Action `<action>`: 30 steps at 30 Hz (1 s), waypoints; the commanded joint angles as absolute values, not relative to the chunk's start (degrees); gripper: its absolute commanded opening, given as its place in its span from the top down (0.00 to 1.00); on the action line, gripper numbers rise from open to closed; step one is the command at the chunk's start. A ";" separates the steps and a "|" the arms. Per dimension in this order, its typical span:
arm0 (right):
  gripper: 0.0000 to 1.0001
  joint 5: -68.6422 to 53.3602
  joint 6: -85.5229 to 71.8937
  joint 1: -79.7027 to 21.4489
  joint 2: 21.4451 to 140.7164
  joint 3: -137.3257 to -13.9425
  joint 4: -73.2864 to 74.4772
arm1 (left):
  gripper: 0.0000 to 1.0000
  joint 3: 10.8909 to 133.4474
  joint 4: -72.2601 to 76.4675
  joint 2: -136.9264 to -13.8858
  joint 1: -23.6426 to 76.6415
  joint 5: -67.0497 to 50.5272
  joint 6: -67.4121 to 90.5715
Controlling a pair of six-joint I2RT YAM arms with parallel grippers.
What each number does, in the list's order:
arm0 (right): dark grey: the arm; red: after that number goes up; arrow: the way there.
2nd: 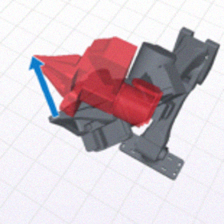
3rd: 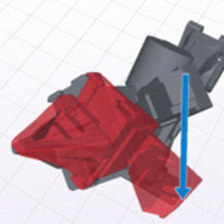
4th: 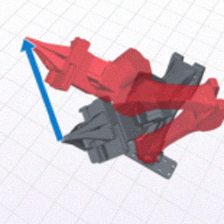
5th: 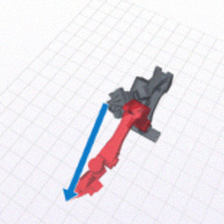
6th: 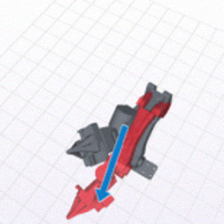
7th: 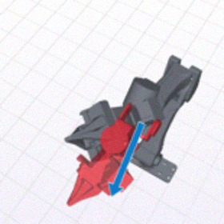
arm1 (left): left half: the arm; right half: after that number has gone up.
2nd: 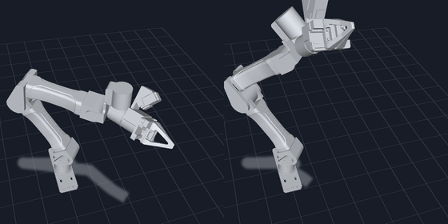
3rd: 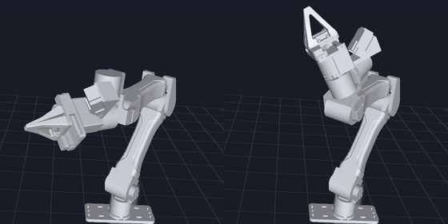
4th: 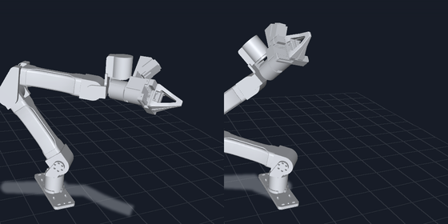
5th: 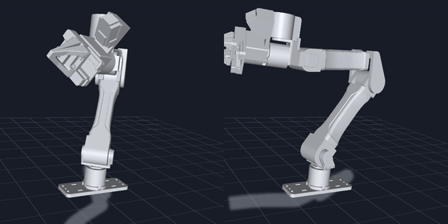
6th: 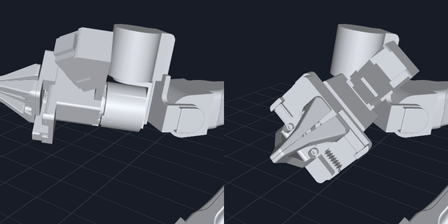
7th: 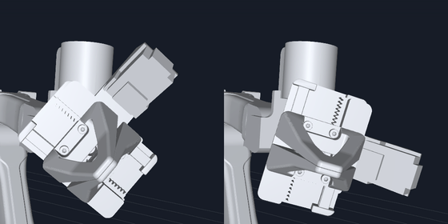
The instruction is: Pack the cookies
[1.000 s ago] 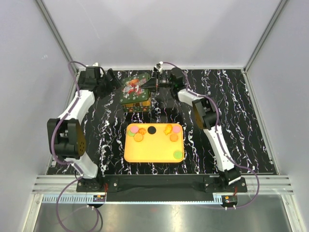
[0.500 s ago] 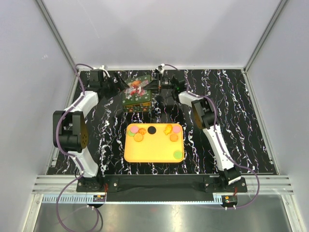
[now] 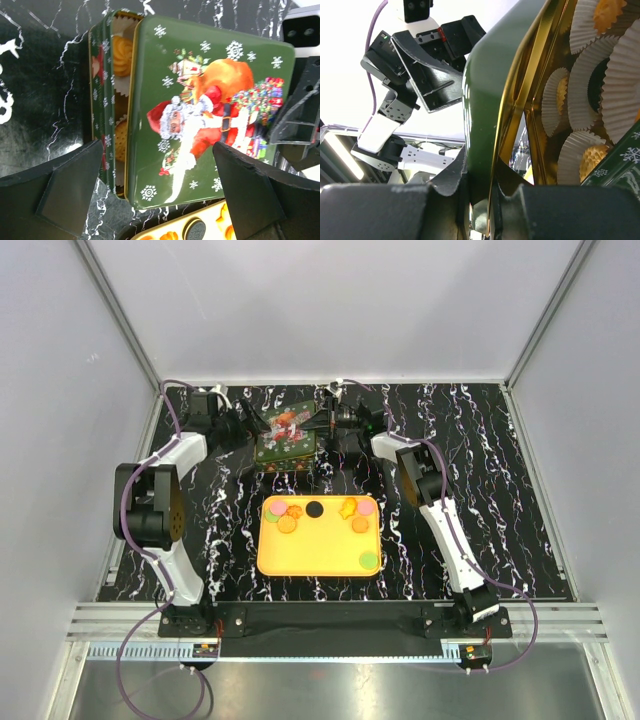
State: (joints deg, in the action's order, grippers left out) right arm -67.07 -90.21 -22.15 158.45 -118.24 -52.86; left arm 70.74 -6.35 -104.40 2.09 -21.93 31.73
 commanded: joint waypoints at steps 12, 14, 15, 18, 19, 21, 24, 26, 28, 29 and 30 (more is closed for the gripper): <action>0.65 -67.85 -86.93 -21.36 158.03 -119.27 -50.29 | 0.01 72.69 -8.88 -106.44 3.95 -16.00 29.44; 0.65 -67.85 -85.61 -21.18 157.68 -119.09 -47.48 | 0.02 72.68 -9.14 -106.61 4.13 -15.56 29.36; 0.65 -67.76 -84.74 -20.92 157.59 -118.66 -46.94 | 0.02 72.69 -9.31 -106.79 4.13 -15.47 29.36; 0.63 -67.68 -83.50 -20.57 156.80 -117.51 -44.83 | 0.02 72.86 -9.40 -107.05 4.30 -15.47 29.44; 0.63 -67.59 -83.24 -20.31 156.27 -117.07 -44.74 | 0.02 72.77 -9.40 -107.05 4.31 -15.38 29.36; 0.62 -67.24 -82.97 -19.87 155.92 -115.76 -44.47 | 0.02 72.95 -9.58 -107.05 4.31 -15.21 29.36; 0.62 -67.15 -82.10 -19.25 155.04 -114.35 -43.69 | 0.02 73.04 -9.75 -106.96 4.31 -15.21 29.18; 0.62 -67.32 -81.04 -18.81 154.16 -113.47 -41.85 | 0.02 73.04 -9.49 -106.96 4.31 -15.21 29.18; 0.62 -67.15 -77.53 -18.72 153.11 -113.12 -38.69 | 0.02 73.04 -9.67 -106.96 4.31 -15.29 29.18; 0.62 -67.15 -75.95 -18.72 152.67 -113.03 -35.28 | 0.02 73.04 -9.58 -106.96 4.31 -15.21 29.18; 0.62 -66.89 -72.98 -18.63 152.23 -112.85 -33.77 | 0.02 73.04 -9.58 -106.96 4.31 -15.21 29.18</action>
State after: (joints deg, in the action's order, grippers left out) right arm -66.96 -80.27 -18.87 157.01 -113.38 -39.83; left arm 70.78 -11.11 -107.00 4.19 -16.19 30.20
